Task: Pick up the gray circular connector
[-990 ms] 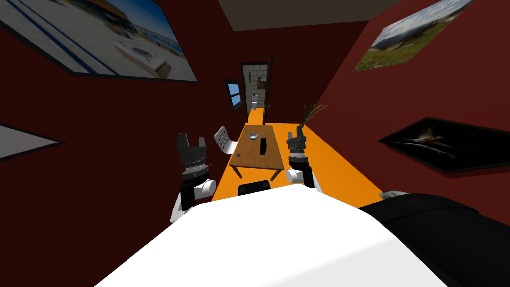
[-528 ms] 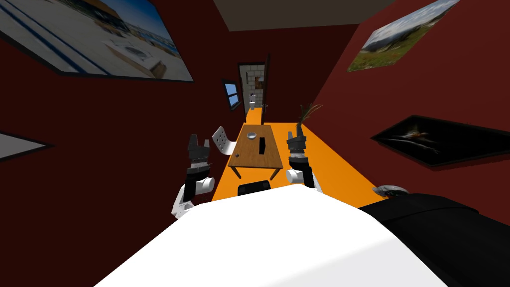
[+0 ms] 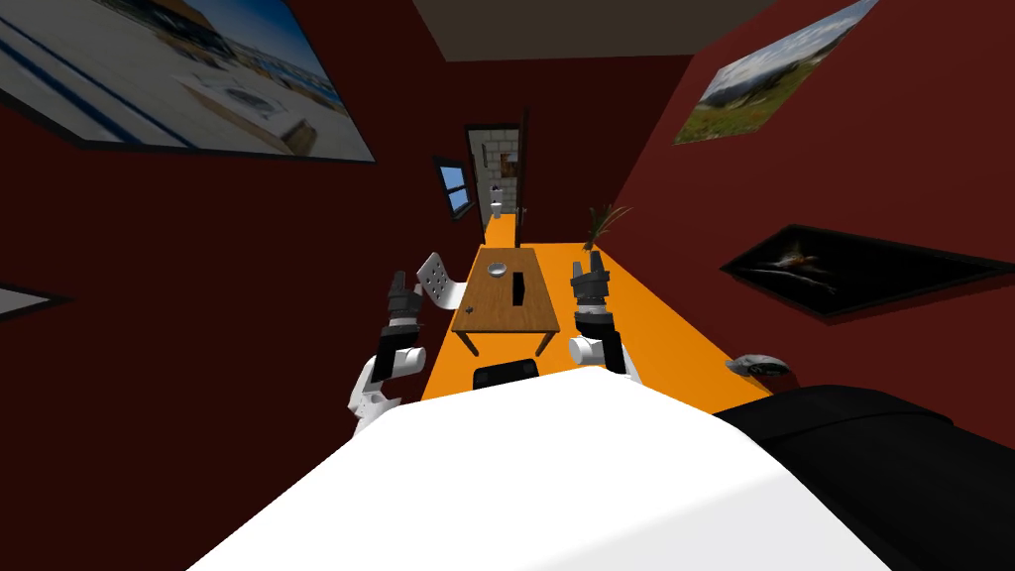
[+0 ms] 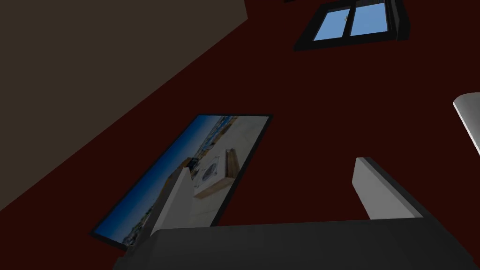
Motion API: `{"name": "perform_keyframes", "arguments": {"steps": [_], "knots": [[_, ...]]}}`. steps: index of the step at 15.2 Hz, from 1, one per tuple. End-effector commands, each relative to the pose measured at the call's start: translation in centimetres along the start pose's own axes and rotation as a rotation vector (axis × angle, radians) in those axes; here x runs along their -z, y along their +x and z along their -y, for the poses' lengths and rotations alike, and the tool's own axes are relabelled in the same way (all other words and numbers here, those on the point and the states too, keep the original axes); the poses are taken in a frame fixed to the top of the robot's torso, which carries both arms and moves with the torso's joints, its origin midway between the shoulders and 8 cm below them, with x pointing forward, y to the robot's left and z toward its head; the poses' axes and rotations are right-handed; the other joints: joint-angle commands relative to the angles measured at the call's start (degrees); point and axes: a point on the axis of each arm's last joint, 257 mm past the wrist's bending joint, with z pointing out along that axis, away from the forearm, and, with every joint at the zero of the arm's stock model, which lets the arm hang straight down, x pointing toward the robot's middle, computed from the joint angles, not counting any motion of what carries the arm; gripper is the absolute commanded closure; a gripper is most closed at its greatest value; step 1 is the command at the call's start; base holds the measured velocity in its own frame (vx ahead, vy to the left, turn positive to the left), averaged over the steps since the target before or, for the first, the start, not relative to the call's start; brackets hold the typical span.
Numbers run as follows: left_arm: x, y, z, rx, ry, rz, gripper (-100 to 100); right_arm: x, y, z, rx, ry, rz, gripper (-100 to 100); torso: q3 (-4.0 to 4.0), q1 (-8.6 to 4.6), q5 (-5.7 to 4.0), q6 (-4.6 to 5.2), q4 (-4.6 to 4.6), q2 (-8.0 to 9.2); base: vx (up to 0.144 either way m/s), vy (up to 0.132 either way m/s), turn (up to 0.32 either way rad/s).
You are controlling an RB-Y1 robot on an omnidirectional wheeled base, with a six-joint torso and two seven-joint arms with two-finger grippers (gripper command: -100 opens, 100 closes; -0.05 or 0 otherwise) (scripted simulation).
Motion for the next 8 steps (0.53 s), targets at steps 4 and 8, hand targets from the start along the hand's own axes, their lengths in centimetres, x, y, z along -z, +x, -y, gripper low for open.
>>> {"name": "perform_keyframes", "arguments": {"steps": [4, 8], "knots": [[-1.0, -1.5, -4.8, 0.025, -0.124, 0.028, -100, 0.0, 0.0, 0.0, 0.000, 0.000, 0.000, 0, 0.00, 0.00, 0.00, -0.02, 0.00, 0.00, -0.014, 0.008, -0.084], [-1.1, -2.9, -9.2, 0.050, -0.232, 0.062, -100, 0.0, 0.0, 0.0, 0.000, 0.000, 0.000, 0, -0.01, 0.00, 0.00, -0.01, 0.00, -0.01, -0.015, 0.009, -0.087]]}}
